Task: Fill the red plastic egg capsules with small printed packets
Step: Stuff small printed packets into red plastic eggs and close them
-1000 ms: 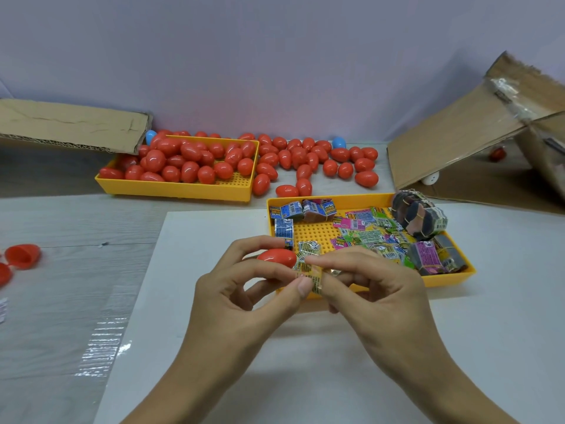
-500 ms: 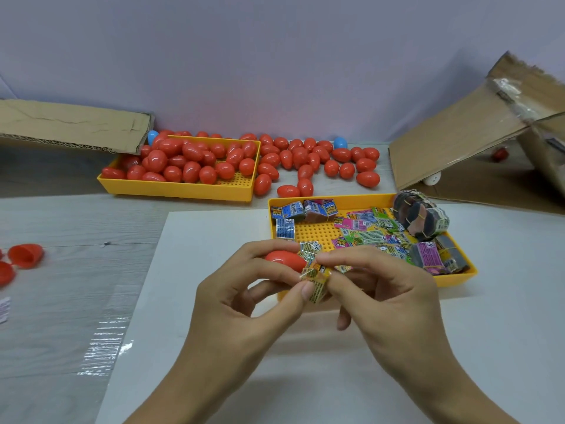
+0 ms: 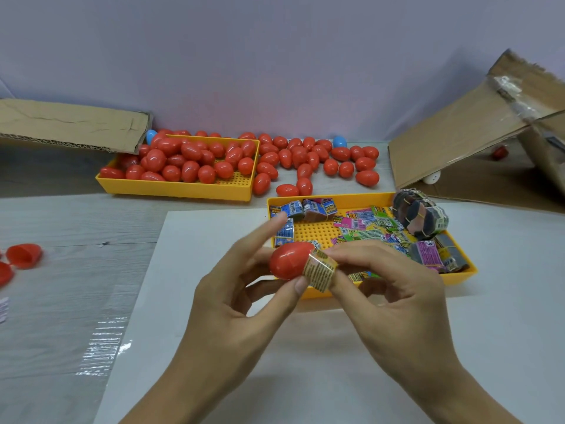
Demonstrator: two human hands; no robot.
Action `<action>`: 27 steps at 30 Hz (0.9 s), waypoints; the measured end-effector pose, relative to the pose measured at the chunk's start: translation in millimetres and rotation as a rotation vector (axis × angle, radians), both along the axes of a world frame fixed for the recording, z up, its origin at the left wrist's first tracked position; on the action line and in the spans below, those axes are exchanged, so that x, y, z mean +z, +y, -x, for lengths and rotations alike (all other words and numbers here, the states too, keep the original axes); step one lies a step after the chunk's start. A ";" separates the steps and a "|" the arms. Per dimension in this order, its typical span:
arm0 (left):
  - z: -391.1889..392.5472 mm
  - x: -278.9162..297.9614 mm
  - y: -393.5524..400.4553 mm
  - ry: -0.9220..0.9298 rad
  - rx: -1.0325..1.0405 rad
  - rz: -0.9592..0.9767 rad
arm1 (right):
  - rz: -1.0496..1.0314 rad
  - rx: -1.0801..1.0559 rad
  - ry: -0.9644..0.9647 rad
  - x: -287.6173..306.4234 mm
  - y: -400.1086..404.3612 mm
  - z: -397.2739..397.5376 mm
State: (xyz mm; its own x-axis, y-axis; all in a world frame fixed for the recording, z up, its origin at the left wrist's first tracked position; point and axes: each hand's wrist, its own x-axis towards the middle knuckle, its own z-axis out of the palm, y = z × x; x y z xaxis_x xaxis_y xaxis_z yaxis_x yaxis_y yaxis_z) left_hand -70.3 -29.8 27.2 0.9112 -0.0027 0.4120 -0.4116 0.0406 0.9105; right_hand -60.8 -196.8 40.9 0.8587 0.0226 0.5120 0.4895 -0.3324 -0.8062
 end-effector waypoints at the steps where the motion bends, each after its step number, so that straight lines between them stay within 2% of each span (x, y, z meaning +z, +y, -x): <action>1: -0.5 0.3 0.7 0.007 0.001 0.005 | -0.013 0.013 0.008 -0.2 -0.2 -0.4; 4: -2.8 2.3 3.8 0.009 0.015 0.007 | -0.055 0.047 0.029 -0.3 -2.0 -1.6; 13: -3.8 -0.8 4.9 0.107 -0.061 0.020 | 0.023 0.056 -0.015 0.6 -2.2 -2.8; 17: -0.9 2.7 4.4 0.165 -0.115 0.094 | 0.014 0.061 -0.012 0.8 -1.8 -2.1; 27: 0.1 5.7 2.0 0.147 -0.021 0.059 | -0.013 0.084 0.009 -0.8 -1.1 -2.7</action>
State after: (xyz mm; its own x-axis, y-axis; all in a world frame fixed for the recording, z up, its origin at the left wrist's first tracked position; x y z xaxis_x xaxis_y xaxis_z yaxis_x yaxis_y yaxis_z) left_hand -70.4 -27.8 32.9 0.9616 -0.0021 0.2744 -0.2727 0.1028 0.9566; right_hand -58.1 -197.9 40.1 0.8586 0.0881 0.5050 0.5079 -0.2805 -0.8145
